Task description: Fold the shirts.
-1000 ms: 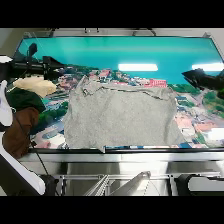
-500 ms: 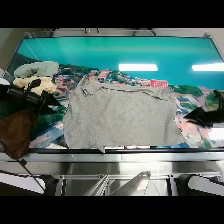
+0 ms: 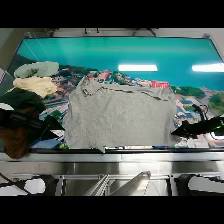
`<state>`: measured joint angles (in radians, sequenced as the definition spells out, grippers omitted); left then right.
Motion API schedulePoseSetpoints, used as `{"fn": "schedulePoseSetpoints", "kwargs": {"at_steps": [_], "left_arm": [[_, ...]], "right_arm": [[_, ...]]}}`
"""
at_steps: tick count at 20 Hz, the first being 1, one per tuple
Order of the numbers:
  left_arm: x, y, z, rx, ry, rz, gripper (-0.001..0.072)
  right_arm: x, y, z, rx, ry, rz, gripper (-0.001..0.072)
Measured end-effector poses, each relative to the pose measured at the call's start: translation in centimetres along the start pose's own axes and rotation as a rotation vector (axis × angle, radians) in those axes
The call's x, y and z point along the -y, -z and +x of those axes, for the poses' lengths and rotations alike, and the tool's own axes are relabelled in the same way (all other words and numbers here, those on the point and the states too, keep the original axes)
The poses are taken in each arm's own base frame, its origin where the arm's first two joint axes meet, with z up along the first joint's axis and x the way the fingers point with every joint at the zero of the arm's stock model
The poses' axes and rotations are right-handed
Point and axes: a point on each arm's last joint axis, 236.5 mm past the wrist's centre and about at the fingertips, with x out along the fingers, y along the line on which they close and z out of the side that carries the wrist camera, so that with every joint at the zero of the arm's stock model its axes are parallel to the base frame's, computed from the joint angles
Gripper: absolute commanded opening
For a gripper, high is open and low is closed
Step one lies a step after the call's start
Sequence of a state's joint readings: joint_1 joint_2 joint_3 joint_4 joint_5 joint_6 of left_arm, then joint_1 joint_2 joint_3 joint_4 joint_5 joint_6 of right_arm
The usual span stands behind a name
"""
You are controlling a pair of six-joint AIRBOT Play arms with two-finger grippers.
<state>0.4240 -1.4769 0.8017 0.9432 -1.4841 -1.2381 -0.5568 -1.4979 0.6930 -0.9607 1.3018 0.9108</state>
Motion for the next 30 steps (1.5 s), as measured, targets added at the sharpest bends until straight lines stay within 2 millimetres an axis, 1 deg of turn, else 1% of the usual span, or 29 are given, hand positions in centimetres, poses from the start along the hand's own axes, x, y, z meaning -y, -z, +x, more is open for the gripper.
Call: {"fn": "schedulePoseSetpoints", "kwargs": {"at_steps": [2,4,5,6,7,8,10,12,13,14,15,17,18,19,20,21,23,24,25,26,27,28,29,30], "left_arm": [[-0.8,0.7,1.2,-0.008,0.000,-0.029,0.0560],[-1.2,1.2,2.5,-0.026,-0.003,-0.047,0.0560],[-0.9,1.7,3.3,-0.051,0.005,-0.051,0.0402],[-0.9,1.9,4.2,-0.068,0.001,-0.047,0.0280],[-0.7,1.9,5.0,-0.083,-0.005,-0.028,0.0204],[-0.1,1.6,5.8,-0.088,-0.001,-0.008,0.0026],[0.8,1.0,7.0,-0.102,-0.017,0.053,0.0023],[1.8,0.4,7.5,-0.106,-0.032,0.115,0.0023],[2.2,0.0,7.3,-0.095,-0.040,0.142,0.0023],[2.6,-0.5,6.7,-0.076,-0.055,0.176,0.0023],[3.8,-0.4,5.8,-0.073,-0.036,0.203,0.0024],[6.8,-0.4,2.9,-0.020,0.025,0.269,0.0024],[8.8,-0.4,0.9,0.029,0.069,0.311,0.0024],[11.1,-0.2,-1.3,0.084,0.128,0.361,0.0024],[13.8,0.1,-3.8,0.149,0.199,0.423,0.0024],[16.8,1.0,-6.7,0.219,0.276,0.499,0.0024],[22.5,3.7,-12.6,0.362,0.418,0.672,0.0025],[25.2,5.7,-15.4,0.432,0.479,0.771,0.0024],[27.5,7.7,-17.9,0.500,0.518,0.867,0.0025],[29.6,10.1,-20.5,0.579,0.547,0.967,0.0025],[31.1,12.0,-22.4,0.645,0.559,1.046,0.0025],[32.8,14.6,-24.7,0.727,0.565,1.140,0.0025],[34.0,16.8,-26.3,0.797,0.559,1.214,0.0026],[34.9,18.7,-27.7,0.863,0.541,1.268,0.0026]], "right_arm": [[-0.8,0.9,0.8,-0.059,-0.014,-0.022,0.0016],[-1.0,1.1,1.0,-0.084,-0.011,-0.038,0.0016],[-1.1,1.0,1.0,-0.088,-0.008,-0.046,0.0016],[-1.2,1.0,1.0,-0.088,-0.008,-0.052,0.0016],[-1.3,0.9,1.0,-0.088,-0.009,-0.054,0.0016],[-1.5,0.7,1.0,-0.083,-0.013,-0.055,0.0016],[-1.9,0.4,1.0,-0.070,-0.026,-0.055,0.0016],[-2.1,-0.1,0.6,-0.048,-0.024,-0.062,0.0015],[-2.1,-0.4,0.1,-0.031,-0.014,-0.070,0.0015],[-2.5,-0.5,-0.7,-0.027,-0.020,-0.066,0.0015],[-3.4,-0.5,-1.8,-0.025,-0.046,-0.064,0.0015],[-5.3,-1.1,-4.8,0.011,-0.088,-0.050,0.0015],[-6.7,-1.7,-6.7,0.057,-0.121,-0.052,0.0016],[-8.5,-2.3,-8.8,0.115,-0.166,-0.074,0.0016],[-10.6,-3.1,-11.0,0.195,-0.218,-0.100,0.0016],[-13.1,-3.7,-13.7,0.283,-0.281,-0.144,0.0016],[-18.6,-4.1,-19.1,0.460,-0.415,-0.268,0.0016],[-22.1,-3.5,-22.4,0.565,-0.495,-0.365,0.0016],[-25.1,-2.6,-25.2,0.659,-0.555,-0.457,0.0016],[-28.1,-1.1,-28.1,0.758,-0.613,-0.562,0.0016],[-30.6,0.5,-30.5,0.847,-0.648,-0.655,0.0016],[-33.0,2.3,-33.0,0.956,-0.671,-0.747,0.0016],[-35.0,4.0,-35.2,1.065,-0.679,-0.822,0.0016],[-36.5,5.4,-37.0,1.166,-0.671,-0.878,0.0017]]}}
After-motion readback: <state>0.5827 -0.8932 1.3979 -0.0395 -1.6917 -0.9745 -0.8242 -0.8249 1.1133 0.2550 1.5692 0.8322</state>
